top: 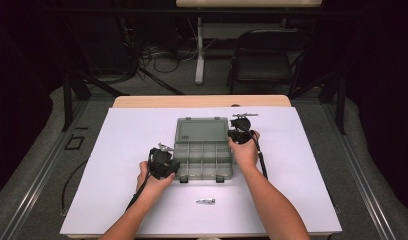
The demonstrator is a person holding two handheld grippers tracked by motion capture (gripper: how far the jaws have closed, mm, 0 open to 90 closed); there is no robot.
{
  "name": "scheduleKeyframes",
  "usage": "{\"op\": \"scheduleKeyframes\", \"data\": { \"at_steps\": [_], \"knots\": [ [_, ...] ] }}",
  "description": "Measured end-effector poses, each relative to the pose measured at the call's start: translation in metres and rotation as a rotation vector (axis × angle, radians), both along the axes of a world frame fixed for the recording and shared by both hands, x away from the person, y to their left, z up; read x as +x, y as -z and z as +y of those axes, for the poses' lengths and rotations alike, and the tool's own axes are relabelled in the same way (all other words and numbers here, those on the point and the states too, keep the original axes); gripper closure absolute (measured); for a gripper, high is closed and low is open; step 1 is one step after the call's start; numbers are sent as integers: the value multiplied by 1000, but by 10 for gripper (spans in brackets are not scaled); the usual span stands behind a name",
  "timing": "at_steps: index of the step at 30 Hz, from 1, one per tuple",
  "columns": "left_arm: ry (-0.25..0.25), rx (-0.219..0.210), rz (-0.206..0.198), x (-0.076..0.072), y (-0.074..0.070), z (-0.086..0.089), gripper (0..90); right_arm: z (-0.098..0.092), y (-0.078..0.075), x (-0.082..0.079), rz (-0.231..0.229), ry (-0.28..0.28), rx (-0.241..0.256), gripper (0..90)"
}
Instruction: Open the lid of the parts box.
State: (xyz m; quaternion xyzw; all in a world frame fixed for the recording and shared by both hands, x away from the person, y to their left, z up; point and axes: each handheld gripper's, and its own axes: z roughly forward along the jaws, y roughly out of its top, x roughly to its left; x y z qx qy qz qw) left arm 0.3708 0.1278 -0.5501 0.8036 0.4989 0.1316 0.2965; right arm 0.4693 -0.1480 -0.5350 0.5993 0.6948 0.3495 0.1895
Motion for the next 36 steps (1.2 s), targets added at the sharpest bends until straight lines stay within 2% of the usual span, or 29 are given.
{"op": "scheduleKeyframes", "data": {
  "at_steps": [2,4,7,13,19,23,25,30,32,35,36],
  "knots": [
    [-3,-2,-4,0,0,0,700,-1,-1,-1,1,-4,12,869],
    [-4,-3,-4,0,0,0,700,-2,-4,-3,-27,-22,29,825],
    [-6,-5,-6,0,1,0,700,-1,-13,-9,-73,-56,22,771],
    [-4,-5,-3,0,0,0,700,2,-34,-32,-154,-119,11,661],
    [-6,-9,-1,0,0,0,698,1,-46,-56,-168,-182,45,578],
    [0,-18,10,1,0,2,680,1,-46,-67,-182,-210,39,562],
    [8,-23,31,1,-2,3,650,1,-46,-76,-191,-223,25,549],
    [32,-101,70,2,-20,11,562,-2,-47,-86,-194,-239,29,533],
    [35,-126,59,1,-31,15,523,-4,-50,-90,-207,-243,29,528],
    [53,-149,19,-2,-47,21,486,-7,-54,-97,-223,-250,38,525],
    [53,-149,19,-2,-47,21,474,-8,-54,-99,-231,-252,45,522]
  ]
}}
